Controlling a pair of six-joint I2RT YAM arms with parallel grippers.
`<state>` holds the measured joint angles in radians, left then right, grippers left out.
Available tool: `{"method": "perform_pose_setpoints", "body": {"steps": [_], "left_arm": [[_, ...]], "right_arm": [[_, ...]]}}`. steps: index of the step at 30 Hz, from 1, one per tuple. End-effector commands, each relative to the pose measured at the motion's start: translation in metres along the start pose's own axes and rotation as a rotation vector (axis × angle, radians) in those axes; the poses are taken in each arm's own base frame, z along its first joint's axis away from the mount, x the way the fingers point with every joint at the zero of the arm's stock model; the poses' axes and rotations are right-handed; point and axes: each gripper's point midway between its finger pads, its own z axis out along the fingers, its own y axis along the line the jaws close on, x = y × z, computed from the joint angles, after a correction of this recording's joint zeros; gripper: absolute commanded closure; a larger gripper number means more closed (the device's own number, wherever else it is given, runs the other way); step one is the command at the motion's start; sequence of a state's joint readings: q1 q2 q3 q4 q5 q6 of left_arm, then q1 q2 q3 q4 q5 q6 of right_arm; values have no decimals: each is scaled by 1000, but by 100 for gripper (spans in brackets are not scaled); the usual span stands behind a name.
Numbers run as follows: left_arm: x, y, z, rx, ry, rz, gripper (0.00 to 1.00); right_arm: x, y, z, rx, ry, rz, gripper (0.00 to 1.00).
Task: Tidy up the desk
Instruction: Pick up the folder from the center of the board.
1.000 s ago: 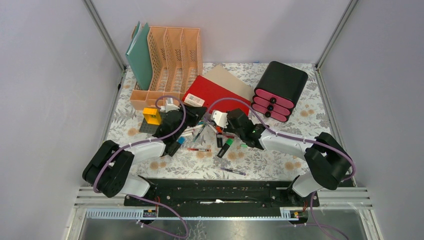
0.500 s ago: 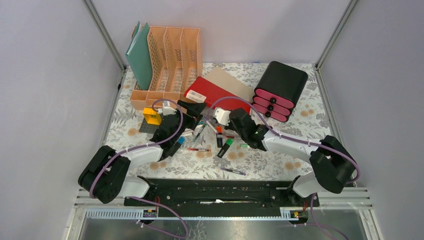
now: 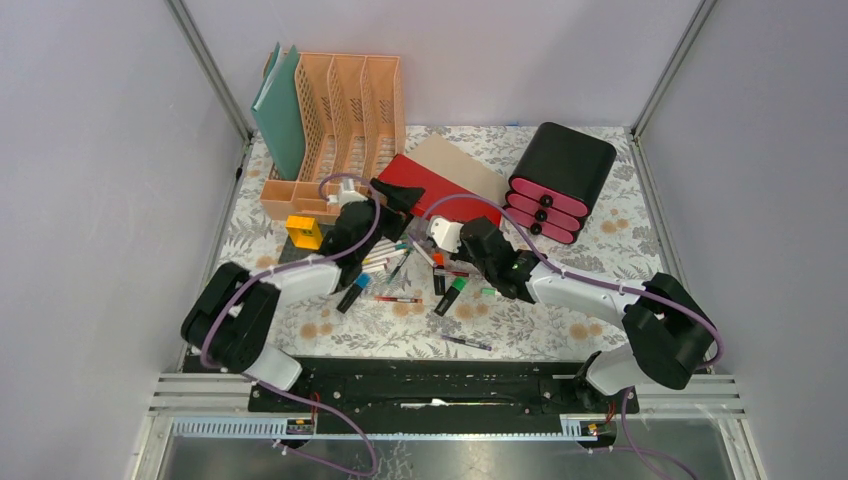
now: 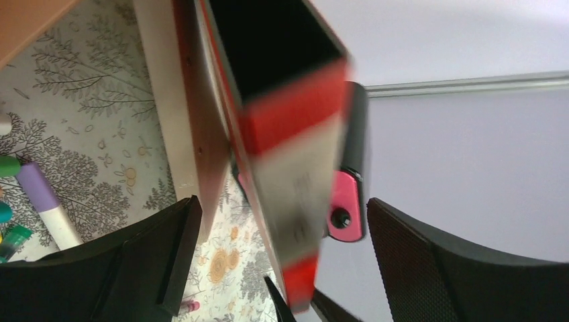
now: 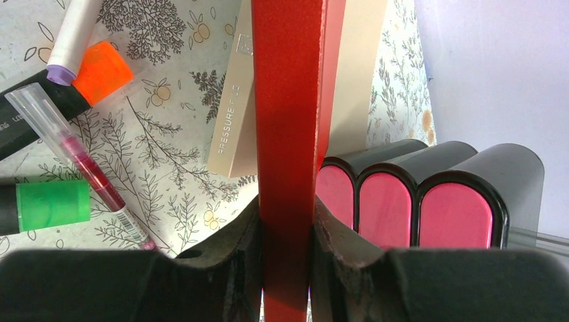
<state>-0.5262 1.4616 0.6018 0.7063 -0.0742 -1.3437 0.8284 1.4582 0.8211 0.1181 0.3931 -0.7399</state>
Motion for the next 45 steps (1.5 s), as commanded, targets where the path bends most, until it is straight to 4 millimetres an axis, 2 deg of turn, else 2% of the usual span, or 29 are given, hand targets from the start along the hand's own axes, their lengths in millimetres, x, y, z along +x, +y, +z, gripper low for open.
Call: {"method": "perform_pose_setpoints", "body": {"steps": [1, 5, 8, 12, 20, 26, 32, 36, 37, 38, 40, 42, 43, 45], "left_arm": [[11, 14, 34, -213, 100, -33, 4], [28, 28, 45, -282, 185, -37, 25], [27, 28, 48, -280, 180, -38, 33], [18, 25, 48, -285, 143, 7, 34], [-8, -13, 30, -98, 24, 80, 31], [-7, -13, 31, -83, 38, 29, 32], [1, -16, 36, -26, 89, -24, 61], [-2, -25, 30, 57, 95, -28, 94], [-4, -28, 26, 90, 93, -24, 100], [-7, -34, 22, 127, 83, -18, 100], [-11, -44, 12, 208, 68, 3, 100], [-14, -58, 2, 300, 62, 38, 100], [-14, -65, -3, 344, 64, 56, 100], [-13, -78, -11, 422, 81, 101, 100]], "right_arm": [[-21, -1, -7, -15, -90, 19, 91], [-22, 1, -7, -17, -91, 13, 91], [-22, 2, -7, -19, -90, 10, 91], [-22, 2, -6, -20, -89, 11, 91], [-21, 5, -5, -28, -84, 6, 91], [-22, 7, -5, -39, -85, 2, 91], [-23, 11, -6, -50, -86, -8, 90], [-23, 12, -7, -59, -89, -12, 88], [-24, 12, -8, -60, -90, -11, 88], [-24, 11, -9, -63, -91, -9, 85], [-26, 12, -12, -77, -96, -3, 71], [-29, 11, -16, -93, -106, 5, 48], [-32, 10, -19, -101, -116, 11, 34], [-37, 8, -27, -119, -128, 28, 16]]}}
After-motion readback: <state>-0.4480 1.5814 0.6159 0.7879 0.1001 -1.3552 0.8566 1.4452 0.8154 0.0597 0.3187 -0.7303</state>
